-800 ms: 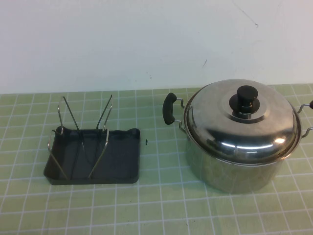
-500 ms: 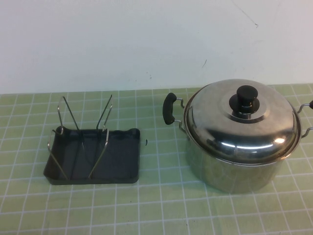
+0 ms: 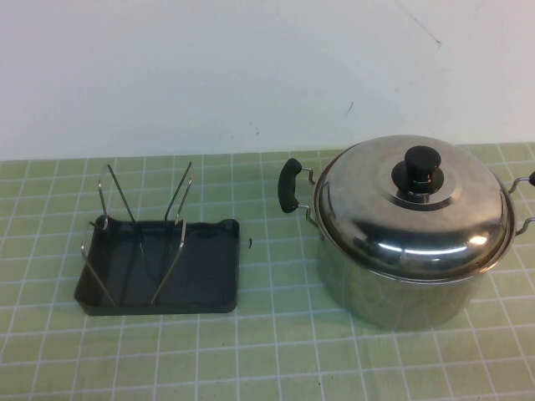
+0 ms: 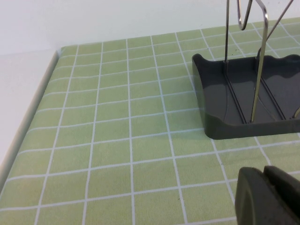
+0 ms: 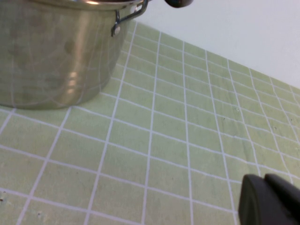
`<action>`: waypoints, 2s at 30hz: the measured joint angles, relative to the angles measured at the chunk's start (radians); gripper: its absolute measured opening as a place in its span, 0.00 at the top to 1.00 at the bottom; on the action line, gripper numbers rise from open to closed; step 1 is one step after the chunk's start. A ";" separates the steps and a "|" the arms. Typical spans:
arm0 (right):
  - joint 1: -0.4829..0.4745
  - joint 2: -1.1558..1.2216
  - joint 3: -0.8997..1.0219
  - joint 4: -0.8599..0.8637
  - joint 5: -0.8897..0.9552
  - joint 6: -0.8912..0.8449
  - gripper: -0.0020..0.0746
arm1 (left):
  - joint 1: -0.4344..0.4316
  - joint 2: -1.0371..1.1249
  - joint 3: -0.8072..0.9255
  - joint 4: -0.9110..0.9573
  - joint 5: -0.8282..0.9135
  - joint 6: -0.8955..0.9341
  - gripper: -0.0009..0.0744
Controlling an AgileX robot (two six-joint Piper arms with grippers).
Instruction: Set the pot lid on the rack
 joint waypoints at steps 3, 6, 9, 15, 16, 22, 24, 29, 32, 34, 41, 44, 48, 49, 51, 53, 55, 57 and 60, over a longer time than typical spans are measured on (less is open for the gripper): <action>0.000 0.000 0.000 0.000 0.000 0.000 0.98 | 0.000 0.000 0.000 0.000 0.000 0.000 0.99; 0.000 0.000 0.000 0.000 0.000 0.000 0.98 | 0.000 0.000 0.000 0.000 0.000 0.000 0.99; 0.000 0.000 0.000 0.000 0.000 0.000 0.98 | 0.000 0.000 0.000 0.000 0.000 0.000 0.99; 0.000 0.000 0.000 0.000 0.000 -0.002 0.98 | 0.000 0.000 0.000 0.000 0.000 0.000 0.99; 0.000 0.000 0.000 0.000 0.000 -0.002 0.98 | 0.000 0.000 0.000 0.000 0.000 0.000 0.99; 0.000 0.000 0.000 0.000 0.006 0.023 0.98 | 0.000 0.000 0.000 0.000 0.000 0.000 0.99; 0.000 0.000 0.000 0.000 0.008 0.042 0.98 | 0.000 0.000 0.000 0.000 0.000 0.000 0.99; 0.000 0.000 -0.002 0.110 0.005 0.051 0.98 | 0.000 0.000 0.000 0.000 0.000 0.000 0.99; 0.000 0.000 0.002 0.167 -0.070 0.057 0.98 | 0.000 0.000 0.000 0.000 0.000 0.000 0.99; 0.000 0.000 0.002 0.181 -0.140 0.057 0.98 | 0.000 0.000 0.000 0.000 0.000 0.000 0.99; 0.000 0.000 -0.222 0.222 -0.035 0.059 0.98 | 0.000 0.000 0.000 0.000 0.000 0.000 0.99; 0.000 0.000 -0.317 0.224 0.032 0.059 0.98 | 0.000 0.000 0.000 0.000 0.000 0.000 0.99; 0.000 -0.001 -0.348 0.224 -0.002 0.059 0.98 | 0.000 0.000 0.000 0.000 0.000 -0.002 0.99; 0.000 -0.001 -0.348 0.226 -0.022 0.059 0.98 | 0.000 0.000 0.000 0.000 0.000 -0.002 0.99; 0.000 -0.001 -0.348 0.235 -0.060 0.061 0.98 | 0.000 0.000 0.000 0.000 0.000 -0.002 0.99; 0.000 -0.001 -0.348 0.242 -0.079 0.058 0.98 | 0.000 0.000 0.000 0.000 0.000 -0.002 0.99; 0.000 -0.001 -0.348 0.249 -0.082 0.053 0.98 | 0.000 0.000 0.000 0.000 0.000 -0.002 0.99; 0.000 -0.001 -0.350 0.272 -0.080 0.049 0.98 | 0.000 0.000 0.000 0.000 0.000 -0.002 0.99; 0.000 0.039 -0.355 0.357 -0.067 0.021 0.98 | 0.000 0.000 0.000 0.000 0.000 -0.002 0.99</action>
